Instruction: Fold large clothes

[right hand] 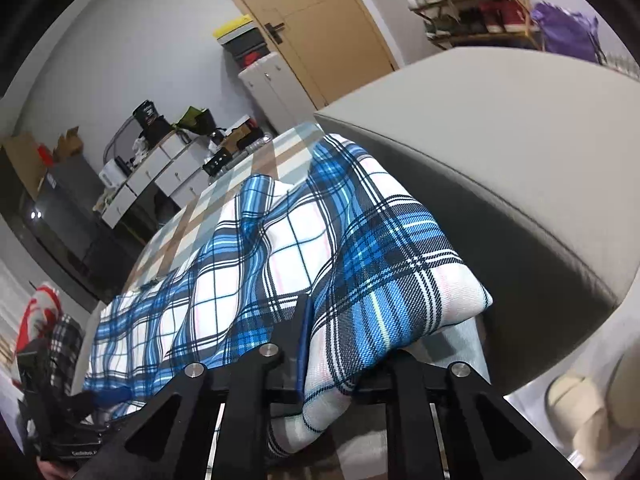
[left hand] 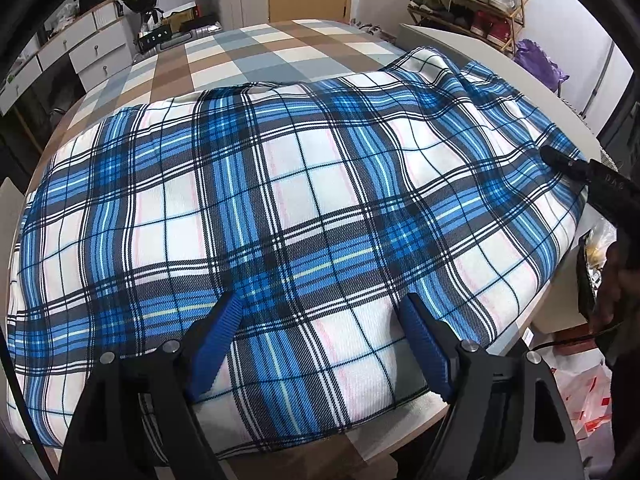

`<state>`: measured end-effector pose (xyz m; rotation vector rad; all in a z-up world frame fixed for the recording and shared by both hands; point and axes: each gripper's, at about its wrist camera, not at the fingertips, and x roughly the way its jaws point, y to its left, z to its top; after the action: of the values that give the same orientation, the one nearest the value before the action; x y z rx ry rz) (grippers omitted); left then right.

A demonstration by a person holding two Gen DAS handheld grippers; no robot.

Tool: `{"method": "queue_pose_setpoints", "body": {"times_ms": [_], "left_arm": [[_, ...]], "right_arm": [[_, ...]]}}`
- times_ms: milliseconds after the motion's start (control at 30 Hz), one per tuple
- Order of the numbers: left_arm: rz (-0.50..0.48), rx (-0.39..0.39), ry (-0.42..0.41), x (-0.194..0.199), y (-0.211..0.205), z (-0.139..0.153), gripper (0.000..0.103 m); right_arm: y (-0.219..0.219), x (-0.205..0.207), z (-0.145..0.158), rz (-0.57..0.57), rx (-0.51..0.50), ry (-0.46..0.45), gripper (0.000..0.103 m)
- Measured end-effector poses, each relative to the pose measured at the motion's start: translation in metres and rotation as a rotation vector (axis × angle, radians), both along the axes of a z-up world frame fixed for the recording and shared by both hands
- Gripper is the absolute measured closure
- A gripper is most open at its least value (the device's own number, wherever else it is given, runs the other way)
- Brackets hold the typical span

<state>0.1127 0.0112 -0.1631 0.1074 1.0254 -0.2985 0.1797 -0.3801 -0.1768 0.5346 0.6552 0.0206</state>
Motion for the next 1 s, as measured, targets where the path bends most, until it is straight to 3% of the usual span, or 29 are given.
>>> {"method": "queue_pose_setpoints", "body": {"times_ms": [467, 600, 667, 867, 1000], "left_arm": [[-0.016, -0.03, 0.044, 0.028, -0.029, -0.002, 0.024], [-0.06, -0.1, 0.073, 0.037, -0.051, -0.004, 0.006], [-0.068, -0.086, 0.072, 0.039, -0.055, -0.003, 0.006], [-0.035, -0.187, 0.096, 0.022, -0.025, 0.013, 0.006], [-0.011, -0.161, 0.038, 0.001, -0.005, 0.024, 0.006]], "right_arm": [[-0.001, 0.031, 0.033, 0.047, -0.149, 0.002, 0.094], [-0.003, 0.033, 0.051, 0.058, -0.189, -0.019, 0.094], [-0.002, 0.032, 0.056, 0.057, -0.191, -0.027, 0.094], [0.003, 0.029, 0.052, 0.05, -0.198, -0.005, 0.094], [-0.002, 0.029, 0.053, 0.037, -0.174, 0.012, 0.094]]}}
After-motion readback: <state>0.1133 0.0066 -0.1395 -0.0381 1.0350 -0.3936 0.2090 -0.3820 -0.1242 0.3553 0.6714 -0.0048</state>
